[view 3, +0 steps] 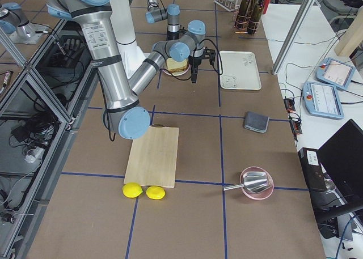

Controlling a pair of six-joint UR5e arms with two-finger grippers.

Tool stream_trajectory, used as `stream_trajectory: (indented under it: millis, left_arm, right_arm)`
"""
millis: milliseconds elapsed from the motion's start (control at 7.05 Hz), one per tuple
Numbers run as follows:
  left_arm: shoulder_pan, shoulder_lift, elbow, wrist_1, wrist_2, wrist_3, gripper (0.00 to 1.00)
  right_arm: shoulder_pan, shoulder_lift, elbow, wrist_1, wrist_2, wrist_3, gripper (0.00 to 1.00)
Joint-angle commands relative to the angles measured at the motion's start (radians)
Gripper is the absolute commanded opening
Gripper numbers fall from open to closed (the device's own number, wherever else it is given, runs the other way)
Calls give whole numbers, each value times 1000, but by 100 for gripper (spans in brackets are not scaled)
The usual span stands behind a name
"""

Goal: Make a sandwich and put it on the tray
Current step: 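Move the left gripper to the plate rim while the right arm withdraws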

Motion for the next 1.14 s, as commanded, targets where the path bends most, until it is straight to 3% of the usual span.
stream_trajectory:
  millis: [0, 284, 426, 568, 994]
  left_arm:
    - [10, -17, 22, -1, 2, -10, 43]
    - [12, -22, 25, -2, 2, -13, 31]
    - [12, -24, 28, -2, 2, -34, 19]
    - [15, -28, 28, -2, 2, -36, 0]
    - [7, -19, -1, -87, -7, -66, 0]
  right_arm:
    - [6, -8, 4, 1, 1, -8, 100]
    - [9, -17, 14, 1, 1, -8, 100]
    - [9, -25, 20, 1, 1, -8, 100]
    - [12, -42, 29, 1, 1, -8, 100]
    - [62, -110, 30, 1, 1, -162, 100]
